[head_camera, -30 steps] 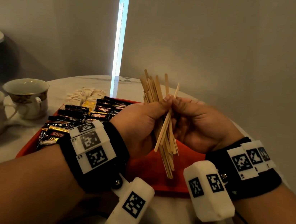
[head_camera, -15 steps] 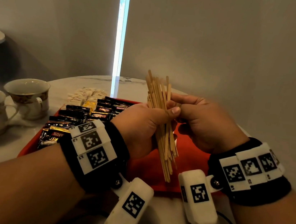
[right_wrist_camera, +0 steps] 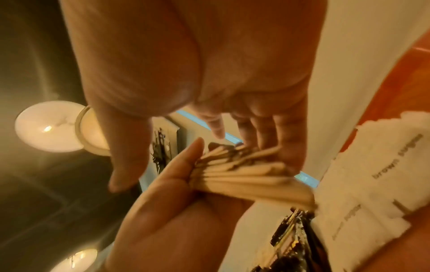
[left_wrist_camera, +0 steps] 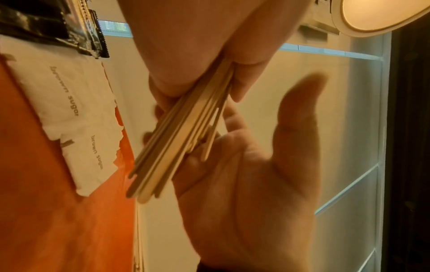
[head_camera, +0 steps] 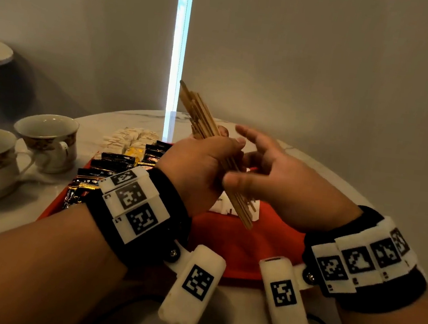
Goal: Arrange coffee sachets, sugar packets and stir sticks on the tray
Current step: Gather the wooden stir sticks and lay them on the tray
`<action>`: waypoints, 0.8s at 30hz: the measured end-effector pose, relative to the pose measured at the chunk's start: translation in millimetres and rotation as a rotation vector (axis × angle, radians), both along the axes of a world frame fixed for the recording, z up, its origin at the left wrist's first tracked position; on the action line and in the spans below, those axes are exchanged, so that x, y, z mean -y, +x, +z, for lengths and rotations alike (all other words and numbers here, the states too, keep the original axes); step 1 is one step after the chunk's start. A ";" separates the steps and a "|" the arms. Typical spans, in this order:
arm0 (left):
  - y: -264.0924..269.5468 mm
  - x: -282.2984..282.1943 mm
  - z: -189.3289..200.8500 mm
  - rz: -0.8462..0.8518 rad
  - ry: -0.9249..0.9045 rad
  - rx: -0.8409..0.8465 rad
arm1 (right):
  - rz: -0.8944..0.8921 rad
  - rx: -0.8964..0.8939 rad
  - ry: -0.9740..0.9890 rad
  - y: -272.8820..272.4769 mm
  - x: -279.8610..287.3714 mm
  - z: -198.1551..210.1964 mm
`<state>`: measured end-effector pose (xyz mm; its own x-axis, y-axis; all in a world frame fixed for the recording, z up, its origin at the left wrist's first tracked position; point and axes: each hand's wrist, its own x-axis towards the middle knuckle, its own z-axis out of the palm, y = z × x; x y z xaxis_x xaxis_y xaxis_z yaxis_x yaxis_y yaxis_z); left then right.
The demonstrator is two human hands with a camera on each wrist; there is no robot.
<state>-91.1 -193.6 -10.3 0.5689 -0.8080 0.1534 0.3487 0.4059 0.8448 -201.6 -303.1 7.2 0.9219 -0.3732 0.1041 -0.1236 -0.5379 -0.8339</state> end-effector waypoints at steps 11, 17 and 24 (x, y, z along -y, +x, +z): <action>2.9 11.8 -5.3 0.200 0.075 0.021 | -0.011 -0.086 -0.014 2.9 -12.6 -3.8; -0.9 5.7 -2.1 0.052 -0.031 -0.013 | 0.122 -0.021 0.213 3.3 -6.7 -8.3; -3.3 4.8 -1.4 0.011 -0.091 -0.065 | 0.221 -0.032 0.416 2.7 -3.2 -8.4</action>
<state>-94.5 -198.3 -11.7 0.5889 -0.7860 0.1881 0.3965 0.4838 0.7802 -198.8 -299.9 -1.2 0.9843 -0.1714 -0.0429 -0.0733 -0.1748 -0.9819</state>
